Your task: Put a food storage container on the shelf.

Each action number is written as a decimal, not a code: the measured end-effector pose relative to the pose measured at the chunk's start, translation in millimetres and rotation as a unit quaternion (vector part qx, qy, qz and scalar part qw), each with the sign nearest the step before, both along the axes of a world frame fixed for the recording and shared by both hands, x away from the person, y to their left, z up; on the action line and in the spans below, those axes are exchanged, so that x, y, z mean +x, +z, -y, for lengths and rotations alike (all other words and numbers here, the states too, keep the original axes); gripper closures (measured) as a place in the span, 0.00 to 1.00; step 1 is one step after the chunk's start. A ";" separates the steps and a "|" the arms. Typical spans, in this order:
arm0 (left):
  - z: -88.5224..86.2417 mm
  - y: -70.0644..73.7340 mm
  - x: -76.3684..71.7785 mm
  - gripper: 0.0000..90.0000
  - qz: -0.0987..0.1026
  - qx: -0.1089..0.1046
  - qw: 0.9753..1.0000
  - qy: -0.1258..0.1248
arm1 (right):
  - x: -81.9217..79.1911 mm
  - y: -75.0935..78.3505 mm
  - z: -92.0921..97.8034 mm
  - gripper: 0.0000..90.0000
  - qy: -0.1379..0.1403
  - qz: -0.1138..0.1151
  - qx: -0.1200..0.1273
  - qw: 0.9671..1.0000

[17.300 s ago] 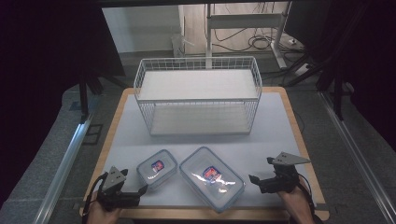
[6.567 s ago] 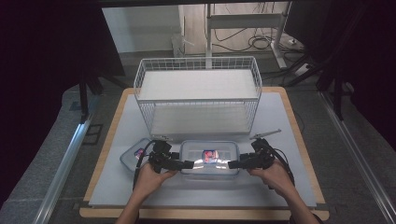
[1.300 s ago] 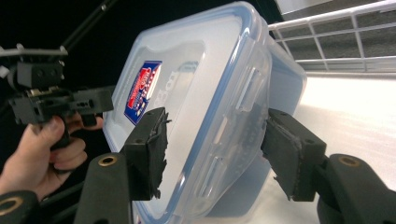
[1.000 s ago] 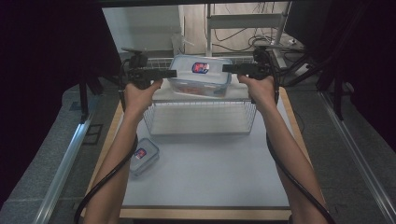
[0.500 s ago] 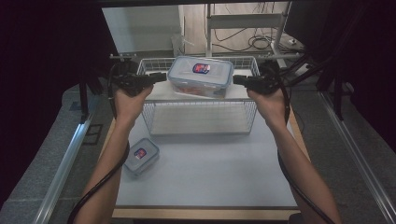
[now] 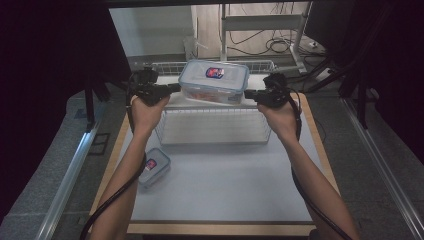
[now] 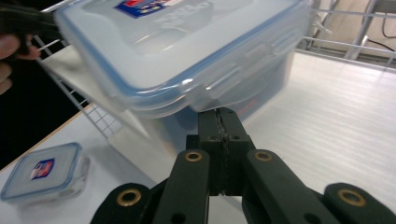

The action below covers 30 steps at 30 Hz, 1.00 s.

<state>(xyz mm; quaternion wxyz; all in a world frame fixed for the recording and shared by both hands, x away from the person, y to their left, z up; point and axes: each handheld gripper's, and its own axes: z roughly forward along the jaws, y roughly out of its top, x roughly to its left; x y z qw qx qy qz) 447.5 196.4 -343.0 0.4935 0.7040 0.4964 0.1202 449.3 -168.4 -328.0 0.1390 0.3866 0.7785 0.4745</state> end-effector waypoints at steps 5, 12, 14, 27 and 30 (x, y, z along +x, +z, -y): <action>-2.6 0.7 -3.4 0.95 -0.002 -0.009 1.000 -0.006 | 12.0 -2.9 -0.4 1.00 -0.014 -0.013 0.009 1.000; -1.2 -0.8 -7.8 0.95 -0.006 -0.015 1.000 -0.021 | 26.0 -0.9 -7.2 1.00 -0.031 -0.020 0.004 0.999; -1.2 -0.8 -8.2 0.93 -0.008 -0.015 1.000 -0.025 | 28.7 -0.7 -7.7 1.00 -0.034 -0.022 0.003 0.999; -2.3 -2.3 -1.9 0.92 -0.012 -0.015 1.000 -0.007 | 35.5 -0.8 -7.0 0.98 -0.045 -0.028 0.006 0.999; -1.2 -2.5 -4.7 0.92 -0.012 -0.017 1.000 -0.013 | 37.7 -1.0 -5.7 0.98 -0.046 -0.031 0.010 0.998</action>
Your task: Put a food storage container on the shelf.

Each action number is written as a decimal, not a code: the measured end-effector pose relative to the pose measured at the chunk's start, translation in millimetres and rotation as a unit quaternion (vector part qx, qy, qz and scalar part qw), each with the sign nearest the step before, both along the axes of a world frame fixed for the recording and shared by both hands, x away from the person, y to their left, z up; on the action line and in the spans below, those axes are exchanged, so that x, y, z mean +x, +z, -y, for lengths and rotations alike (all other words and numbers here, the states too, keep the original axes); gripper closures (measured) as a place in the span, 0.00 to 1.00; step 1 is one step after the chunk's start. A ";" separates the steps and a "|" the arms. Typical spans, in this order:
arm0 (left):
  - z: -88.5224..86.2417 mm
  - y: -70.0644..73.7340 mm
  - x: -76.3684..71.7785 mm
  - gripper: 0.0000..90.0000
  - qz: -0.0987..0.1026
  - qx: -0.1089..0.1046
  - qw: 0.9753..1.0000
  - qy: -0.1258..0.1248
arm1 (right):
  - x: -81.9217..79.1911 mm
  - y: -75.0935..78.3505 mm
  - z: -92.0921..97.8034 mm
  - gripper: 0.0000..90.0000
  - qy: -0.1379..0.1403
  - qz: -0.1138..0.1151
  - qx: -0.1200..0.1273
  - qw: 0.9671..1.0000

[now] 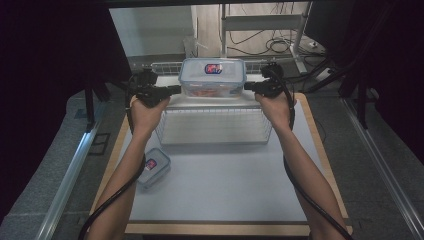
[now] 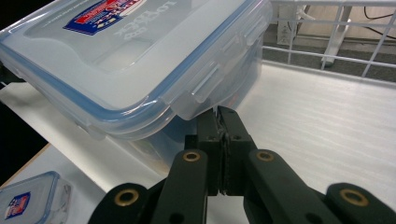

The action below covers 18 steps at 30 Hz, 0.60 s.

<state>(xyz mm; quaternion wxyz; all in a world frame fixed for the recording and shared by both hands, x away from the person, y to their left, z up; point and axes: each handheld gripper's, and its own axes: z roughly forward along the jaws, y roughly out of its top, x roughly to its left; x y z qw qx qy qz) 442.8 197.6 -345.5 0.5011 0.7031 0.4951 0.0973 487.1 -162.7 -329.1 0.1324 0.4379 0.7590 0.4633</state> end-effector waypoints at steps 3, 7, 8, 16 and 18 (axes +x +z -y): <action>1.1 1.9 -4.9 0.90 0.006 -0.001 1.000 -0.005 | -0.1 0.4 0.3 0.98 0.000 -0.001 0.000 1.000; 1.7 3.2 -15.5 0.86 0.016 0.005 1.000 -0.014 | -8.5 1.4 3.4 0.96 0.010 0.008 -0.003 1.000; 1.5 2.7 -19.1 0.84 0.019 0.003 1.000 -0.016 | -12.0 1.8 4.9 0.95 0.012 0.013 -0.006 1.000; 1.2 -8.8 -54.7 0.62 0.038 0.001 0.998 -0.044 | -44.6 -0.5 18.7 0.83 0.054 0.041 -0.003 0.998; 3.2 -13.4 -65.1 0.56 0.044 0.015 0.998 -0.052 | -54.0 -1.4 20.7 0.80 0.063 0.046 0.000 0.997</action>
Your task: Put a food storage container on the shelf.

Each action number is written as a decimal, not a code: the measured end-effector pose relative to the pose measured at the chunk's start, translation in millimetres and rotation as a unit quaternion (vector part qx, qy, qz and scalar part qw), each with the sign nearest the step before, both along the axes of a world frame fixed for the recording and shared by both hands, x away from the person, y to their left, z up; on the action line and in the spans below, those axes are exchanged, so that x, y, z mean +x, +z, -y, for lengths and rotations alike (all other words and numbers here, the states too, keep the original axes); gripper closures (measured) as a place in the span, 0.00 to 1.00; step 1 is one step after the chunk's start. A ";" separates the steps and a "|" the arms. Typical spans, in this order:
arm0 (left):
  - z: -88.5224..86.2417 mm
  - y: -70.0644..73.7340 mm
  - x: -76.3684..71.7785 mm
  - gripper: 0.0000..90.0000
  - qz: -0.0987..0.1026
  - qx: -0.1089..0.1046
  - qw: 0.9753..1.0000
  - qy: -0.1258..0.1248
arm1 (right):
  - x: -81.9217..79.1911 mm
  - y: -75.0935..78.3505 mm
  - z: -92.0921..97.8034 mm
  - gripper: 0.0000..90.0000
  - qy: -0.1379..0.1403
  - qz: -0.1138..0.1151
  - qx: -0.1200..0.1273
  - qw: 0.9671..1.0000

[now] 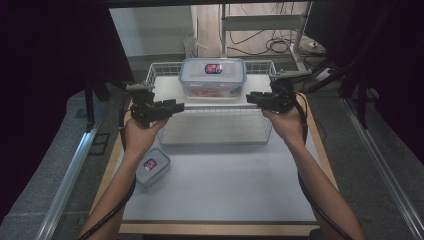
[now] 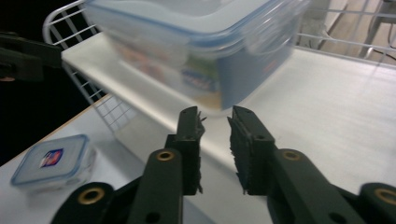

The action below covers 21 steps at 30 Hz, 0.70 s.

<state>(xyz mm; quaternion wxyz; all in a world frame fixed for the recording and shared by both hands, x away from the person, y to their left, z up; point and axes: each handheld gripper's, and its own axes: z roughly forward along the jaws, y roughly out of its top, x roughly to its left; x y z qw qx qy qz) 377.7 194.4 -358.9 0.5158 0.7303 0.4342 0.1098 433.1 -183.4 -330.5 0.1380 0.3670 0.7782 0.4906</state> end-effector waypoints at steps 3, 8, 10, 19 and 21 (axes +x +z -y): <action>3.7 -8.6 -16.5 0.48 0.017 0.024 1.000 -0.006 | -12.4 -3.4 1.6 0.73 0.012 0.010 -0.005 1.000; 13.6 -25.0 -40.6 0.38 0.046 0.082 0.995 -0.013 | -35.4 -16.5 3.0 0.63 0.029 0.017 -0.014 0.999; 17.5 -33.4 -50.3 0.34 0.055 0.104 0.993 -0.021 | -43.0 -21.4 3.6 0.58 0.033 0.022 -0.021 0.999; 26.0 -65.3 -81.0 0.22 0.057 0.108 0.992 -0.039 | -77.1 -48.0 10.6 0.42 0.048 0.031 -0.043 0.997; 27.2 -71.1 -87.7 0.19 0.057 0.108 0.992 -0.037 | -84.1 -55.0 13.6 0.38 0.047 0.033 -0.046 0.997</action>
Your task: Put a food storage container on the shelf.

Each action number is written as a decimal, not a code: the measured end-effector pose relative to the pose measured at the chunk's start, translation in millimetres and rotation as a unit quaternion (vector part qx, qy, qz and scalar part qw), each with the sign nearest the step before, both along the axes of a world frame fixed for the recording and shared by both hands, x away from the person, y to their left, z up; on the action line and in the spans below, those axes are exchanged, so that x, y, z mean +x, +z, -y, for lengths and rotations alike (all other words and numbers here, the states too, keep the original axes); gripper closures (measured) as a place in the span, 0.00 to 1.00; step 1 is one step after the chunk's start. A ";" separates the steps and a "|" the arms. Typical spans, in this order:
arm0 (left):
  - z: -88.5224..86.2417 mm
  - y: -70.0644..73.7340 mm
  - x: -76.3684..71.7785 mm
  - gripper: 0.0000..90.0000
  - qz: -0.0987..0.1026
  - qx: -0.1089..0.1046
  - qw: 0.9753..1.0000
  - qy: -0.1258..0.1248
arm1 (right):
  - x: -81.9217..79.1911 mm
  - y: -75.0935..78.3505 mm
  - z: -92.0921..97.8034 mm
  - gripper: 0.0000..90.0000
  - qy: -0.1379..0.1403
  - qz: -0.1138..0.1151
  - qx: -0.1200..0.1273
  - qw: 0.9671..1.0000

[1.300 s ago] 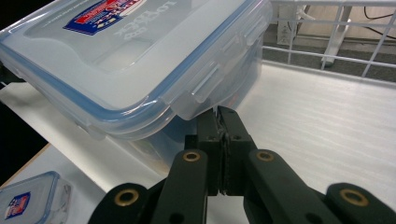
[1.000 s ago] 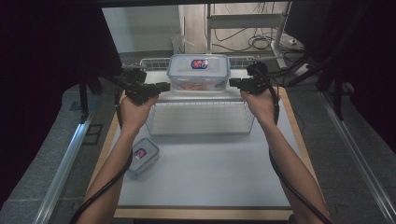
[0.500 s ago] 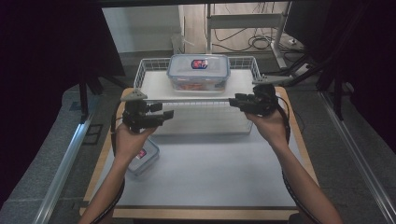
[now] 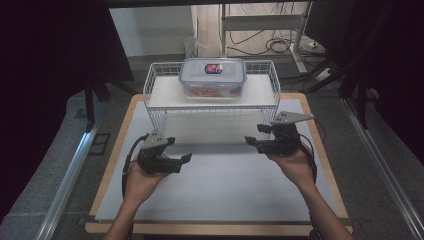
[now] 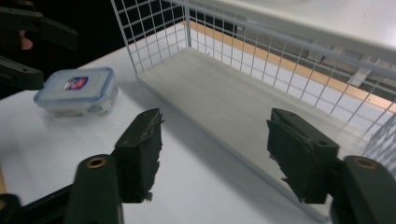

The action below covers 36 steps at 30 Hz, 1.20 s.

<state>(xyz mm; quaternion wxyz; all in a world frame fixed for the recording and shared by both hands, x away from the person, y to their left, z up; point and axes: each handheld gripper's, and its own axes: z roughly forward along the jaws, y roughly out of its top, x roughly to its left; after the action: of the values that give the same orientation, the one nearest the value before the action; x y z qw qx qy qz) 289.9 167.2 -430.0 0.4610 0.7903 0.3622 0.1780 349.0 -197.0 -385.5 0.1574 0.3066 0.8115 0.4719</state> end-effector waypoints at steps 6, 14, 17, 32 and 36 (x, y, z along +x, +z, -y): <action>5.2 -15.8 -18.2 0.16 -0.003 0.002 1.000 -0.012 | -14.7 -19.1 7.1 0.27 -0.003 0.004 -0.003 1.000; 12.2 -36.6 -37.7 0.09 -0.002 0.016 1.000 -0.014 | -31.1 -42.1 11.8 0.18 0.000 0.001 -0.003 1.000; 13.8 -49.4 -46.7 0.09 0.008 0.026 1.000 -0.004 | -39.5 -57.5 13.8 0.16 0.002 -0.003 -0.011 1.000; 10.7 -84.1 -71.5 0.07 -0.010 0.059 0.998 0.008 | -67.7 -109.2 20.1 0.11 0.013 -0.033 -0.049 0.998; 10.0 -84.3 -70.1 0.07 -0.011 0.054 0.998 0.011 | -65.6 -111.4 19.6 0.11 0.010 -0.034 -0.051 0.998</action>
<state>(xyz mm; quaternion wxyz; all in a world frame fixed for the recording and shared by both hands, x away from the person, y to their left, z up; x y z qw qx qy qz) 219.8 157.1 -514.2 0.4112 0.8121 0.3660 0.1938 283.4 -216.7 -496.8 0.1406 0.3056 0.8423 0.4212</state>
